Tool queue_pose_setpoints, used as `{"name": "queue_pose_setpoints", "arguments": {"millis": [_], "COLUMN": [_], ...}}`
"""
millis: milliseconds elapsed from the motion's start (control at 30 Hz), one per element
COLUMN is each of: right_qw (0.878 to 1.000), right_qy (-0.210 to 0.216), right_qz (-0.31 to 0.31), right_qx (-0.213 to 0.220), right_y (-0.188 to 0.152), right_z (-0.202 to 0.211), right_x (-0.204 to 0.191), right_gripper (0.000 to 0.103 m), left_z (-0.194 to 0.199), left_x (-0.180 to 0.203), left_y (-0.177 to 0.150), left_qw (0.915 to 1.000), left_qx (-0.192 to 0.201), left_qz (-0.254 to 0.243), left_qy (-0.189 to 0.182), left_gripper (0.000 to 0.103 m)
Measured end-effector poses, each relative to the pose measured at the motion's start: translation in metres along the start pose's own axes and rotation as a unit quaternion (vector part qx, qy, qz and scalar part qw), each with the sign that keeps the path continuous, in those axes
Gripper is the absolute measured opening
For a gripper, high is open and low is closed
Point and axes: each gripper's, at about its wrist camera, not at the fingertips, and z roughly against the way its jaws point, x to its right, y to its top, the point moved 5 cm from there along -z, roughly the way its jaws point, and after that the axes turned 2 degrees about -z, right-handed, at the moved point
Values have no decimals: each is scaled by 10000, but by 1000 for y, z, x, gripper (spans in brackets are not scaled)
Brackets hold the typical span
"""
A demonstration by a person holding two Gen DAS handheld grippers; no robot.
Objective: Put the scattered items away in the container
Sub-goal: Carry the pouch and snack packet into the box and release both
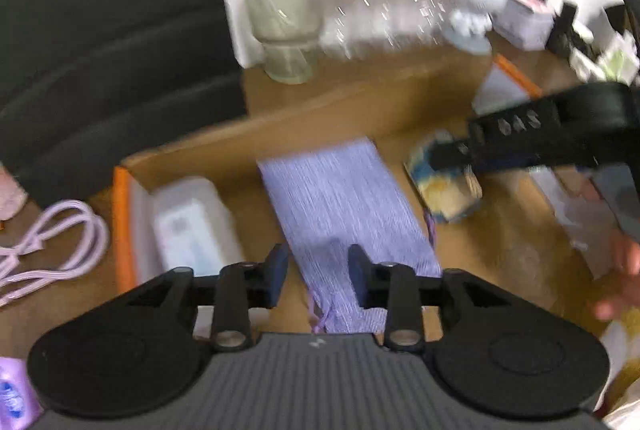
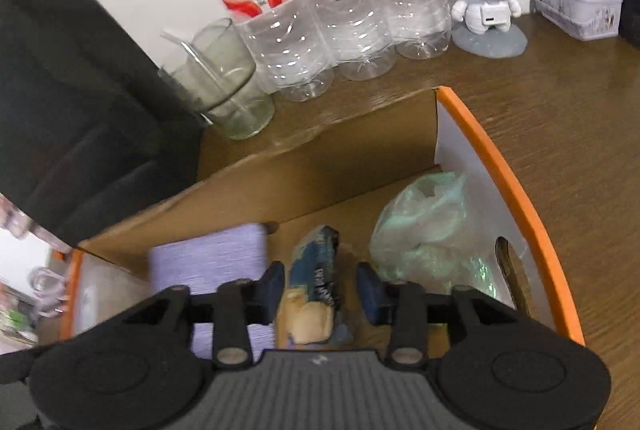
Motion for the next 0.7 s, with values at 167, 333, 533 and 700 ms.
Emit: {"name": "queue_pose_setpoints", "arguments": {"millis": [167, 333, 533, 700], "right_qw": [9955, 9805, 9706, 9637], "right_qy": [-386, -856, -916, -897], "right_qz": [784, 1626, 2156, 2493], "right_qx": [-358, -700, -558, -333], "right_y": [11, -1, -35, -74], "right_z": [40, 88, 151, 180], "right_x": [-24, -46, -65, -71], "right_gripper": [68, 71, 85, 85], "left_z": [47, 86, 124, 146], "left_x": [-9, -7, 5, 12], "left_y": [10, 3, -38, -78], "left_qw": [9973, 9924, 9830, 9803], "left_qx": [-233, -169, -215, -220], "left_qz": [657, 1103, 1449, 1523], "left_qy": [209, 522, 1109, 1239], "left_gripper": [68, 92, 103, 103]}}
